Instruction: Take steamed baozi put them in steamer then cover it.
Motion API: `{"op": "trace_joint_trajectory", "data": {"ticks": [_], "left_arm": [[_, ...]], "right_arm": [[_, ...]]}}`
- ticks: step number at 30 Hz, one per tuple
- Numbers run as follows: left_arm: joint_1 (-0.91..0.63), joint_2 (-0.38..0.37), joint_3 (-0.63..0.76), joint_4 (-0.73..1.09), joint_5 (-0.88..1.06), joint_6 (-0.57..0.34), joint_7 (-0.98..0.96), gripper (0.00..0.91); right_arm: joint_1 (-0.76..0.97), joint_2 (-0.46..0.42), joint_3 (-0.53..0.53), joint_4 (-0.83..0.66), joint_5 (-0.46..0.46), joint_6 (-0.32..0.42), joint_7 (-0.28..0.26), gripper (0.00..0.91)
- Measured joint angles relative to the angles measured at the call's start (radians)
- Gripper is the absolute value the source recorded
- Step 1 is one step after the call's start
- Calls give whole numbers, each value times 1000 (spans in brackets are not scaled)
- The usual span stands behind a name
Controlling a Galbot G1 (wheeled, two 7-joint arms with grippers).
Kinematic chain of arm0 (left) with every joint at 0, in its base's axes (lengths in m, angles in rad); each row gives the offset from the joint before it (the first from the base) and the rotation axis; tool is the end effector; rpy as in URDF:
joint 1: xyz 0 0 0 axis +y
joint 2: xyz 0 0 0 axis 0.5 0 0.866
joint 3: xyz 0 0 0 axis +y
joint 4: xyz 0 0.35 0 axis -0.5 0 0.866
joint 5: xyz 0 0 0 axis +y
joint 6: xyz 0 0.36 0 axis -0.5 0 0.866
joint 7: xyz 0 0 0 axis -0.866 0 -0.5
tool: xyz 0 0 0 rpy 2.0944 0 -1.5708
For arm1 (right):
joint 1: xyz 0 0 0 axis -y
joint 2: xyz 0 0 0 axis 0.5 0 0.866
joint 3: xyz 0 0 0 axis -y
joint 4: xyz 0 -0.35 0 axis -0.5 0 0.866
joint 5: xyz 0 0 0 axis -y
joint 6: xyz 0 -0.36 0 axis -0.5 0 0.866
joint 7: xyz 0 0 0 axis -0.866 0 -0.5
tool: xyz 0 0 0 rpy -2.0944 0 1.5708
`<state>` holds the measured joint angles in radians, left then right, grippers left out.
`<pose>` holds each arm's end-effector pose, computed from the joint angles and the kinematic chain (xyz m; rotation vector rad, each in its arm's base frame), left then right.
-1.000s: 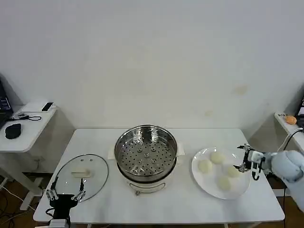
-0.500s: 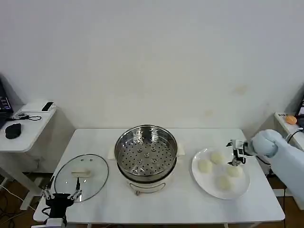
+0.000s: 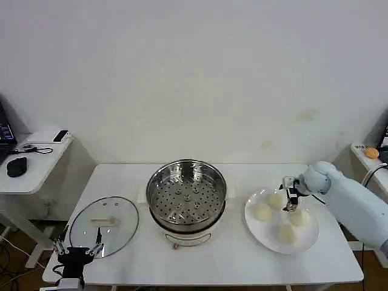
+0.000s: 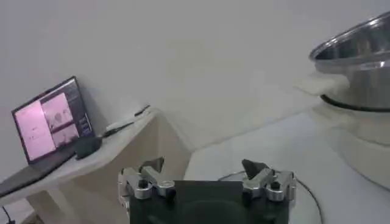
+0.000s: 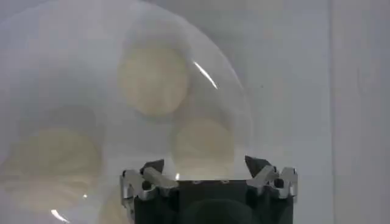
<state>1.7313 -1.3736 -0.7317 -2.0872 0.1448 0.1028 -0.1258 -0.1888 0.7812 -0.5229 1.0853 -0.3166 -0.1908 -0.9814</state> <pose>0.1386 0.0972 -0.3147 0.2828 -2.8346 -0.6347 0.5283 -0.1737 -0.2457 1.0685 -1.4973 1.4240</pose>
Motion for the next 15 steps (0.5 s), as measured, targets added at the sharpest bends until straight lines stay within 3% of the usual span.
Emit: {"op": "trace_joint_trajectory", "data": {"ticks": [3, 6, 15], "left_arm": [[0, -2, 0, 0, 2, 0, 0, 907], [3, -2, 0, -3, 3, 1, 0, 907], [9, -3, -3, -11, 3, 2, -1, 907]], "right_arm": [[4, 13, -8, -16, -4, 0, 0, 877], [6, 19, -14, -25, -5, 0, 0, 786], [15, 21, -31, -31, -6, 0, -4, 715]]}}
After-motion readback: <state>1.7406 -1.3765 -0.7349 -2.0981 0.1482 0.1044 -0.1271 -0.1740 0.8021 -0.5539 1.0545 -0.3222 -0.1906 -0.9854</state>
